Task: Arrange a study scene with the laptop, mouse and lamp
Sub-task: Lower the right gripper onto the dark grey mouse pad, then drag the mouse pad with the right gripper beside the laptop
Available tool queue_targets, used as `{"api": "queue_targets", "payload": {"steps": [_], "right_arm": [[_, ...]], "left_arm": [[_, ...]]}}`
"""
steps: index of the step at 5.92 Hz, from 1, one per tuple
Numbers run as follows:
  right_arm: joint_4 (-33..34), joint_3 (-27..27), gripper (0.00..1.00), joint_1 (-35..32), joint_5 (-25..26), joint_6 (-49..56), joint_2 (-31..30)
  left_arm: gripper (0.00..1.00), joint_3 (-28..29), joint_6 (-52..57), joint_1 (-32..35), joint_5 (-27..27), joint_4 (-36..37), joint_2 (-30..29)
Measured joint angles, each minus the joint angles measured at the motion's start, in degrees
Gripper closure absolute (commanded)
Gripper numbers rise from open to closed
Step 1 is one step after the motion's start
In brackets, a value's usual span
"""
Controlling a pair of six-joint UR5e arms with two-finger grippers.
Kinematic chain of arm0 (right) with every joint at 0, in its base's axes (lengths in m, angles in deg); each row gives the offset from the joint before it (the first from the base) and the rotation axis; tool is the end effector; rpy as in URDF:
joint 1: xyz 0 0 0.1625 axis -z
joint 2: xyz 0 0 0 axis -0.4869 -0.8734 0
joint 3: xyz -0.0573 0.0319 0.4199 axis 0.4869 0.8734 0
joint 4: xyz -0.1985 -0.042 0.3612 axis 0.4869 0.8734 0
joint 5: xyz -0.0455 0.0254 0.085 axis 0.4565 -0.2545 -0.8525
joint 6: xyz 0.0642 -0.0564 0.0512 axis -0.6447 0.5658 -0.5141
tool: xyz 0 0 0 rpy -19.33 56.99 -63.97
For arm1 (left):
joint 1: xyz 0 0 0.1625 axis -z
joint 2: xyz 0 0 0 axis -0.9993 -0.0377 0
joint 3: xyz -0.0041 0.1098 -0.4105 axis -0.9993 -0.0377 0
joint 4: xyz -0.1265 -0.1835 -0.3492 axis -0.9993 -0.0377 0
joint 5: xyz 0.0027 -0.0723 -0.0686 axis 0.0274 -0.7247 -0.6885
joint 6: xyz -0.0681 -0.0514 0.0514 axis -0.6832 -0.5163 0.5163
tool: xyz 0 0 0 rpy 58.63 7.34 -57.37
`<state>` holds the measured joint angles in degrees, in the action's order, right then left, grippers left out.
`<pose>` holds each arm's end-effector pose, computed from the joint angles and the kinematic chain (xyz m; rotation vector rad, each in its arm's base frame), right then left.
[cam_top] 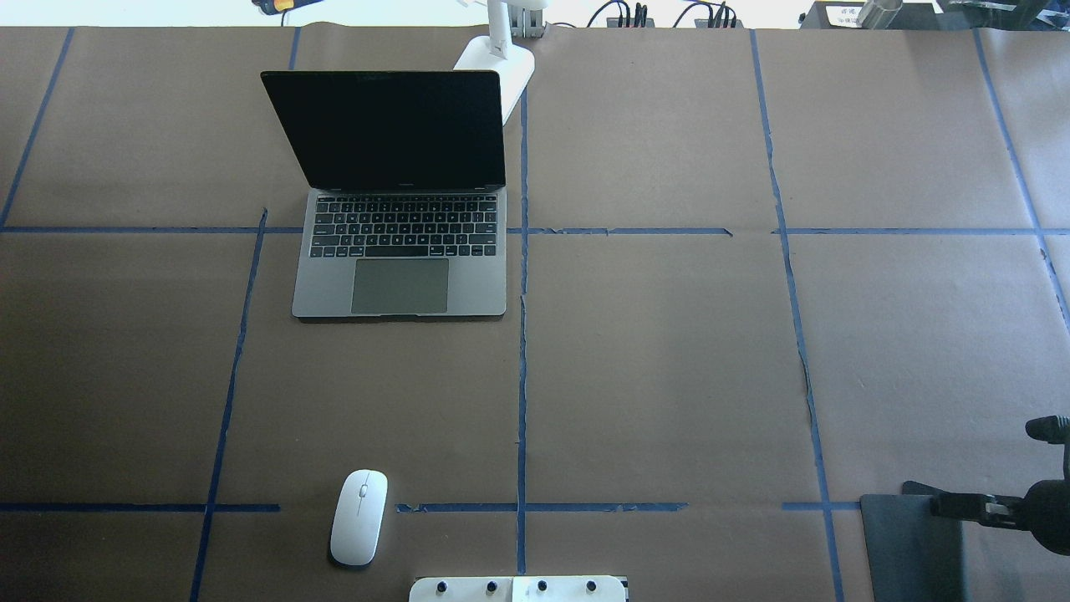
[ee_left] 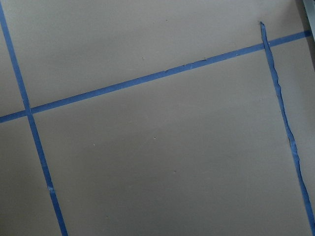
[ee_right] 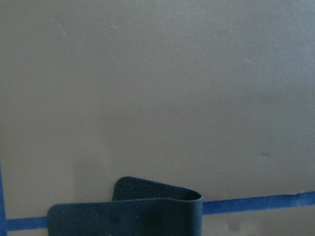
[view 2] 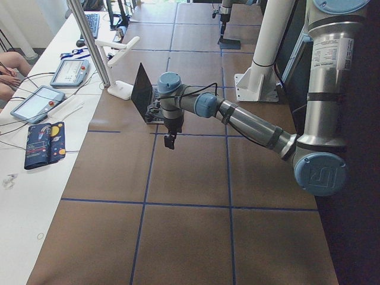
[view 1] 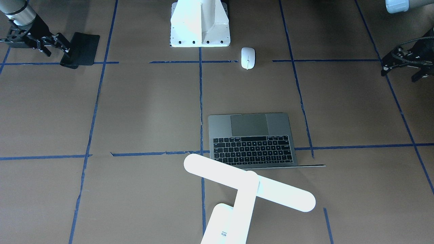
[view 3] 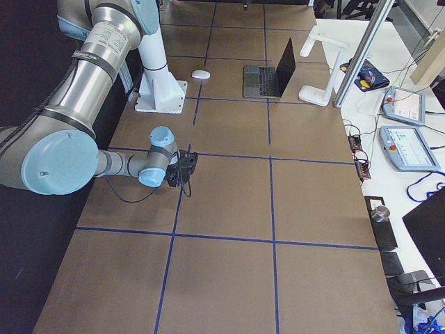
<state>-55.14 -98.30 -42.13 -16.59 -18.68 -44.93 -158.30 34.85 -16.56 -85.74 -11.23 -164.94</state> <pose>-0.2364 -0.1804 0.5861 -0.0038 -0.8790 0.1686 0.0865 -0.4665 0.4553 0.1130 0.7662 0.2536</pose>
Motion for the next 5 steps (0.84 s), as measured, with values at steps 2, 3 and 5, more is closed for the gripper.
{"api": "queue_targets", "payload": {"steps": [2,3,5], "right_arm": [[-0.26,1.25,0.70,2.81,1.52,-0.60,0.19],[-0.33,1.83,0.98,3.81,2.71,-0.69,0.36],[-0.58,1.25,1.00,4.09,3.75,-0.87,0.67]], "left_arm": [[0.00,-0.10,-0.10,0.00,0.00,0.00,0.02],[0.00,-0.10,-0.10,0.01,0.00,0.03,0.02],[0.00,-0.14,-0.15,0.00,0.00,0.08,0.29]]}}
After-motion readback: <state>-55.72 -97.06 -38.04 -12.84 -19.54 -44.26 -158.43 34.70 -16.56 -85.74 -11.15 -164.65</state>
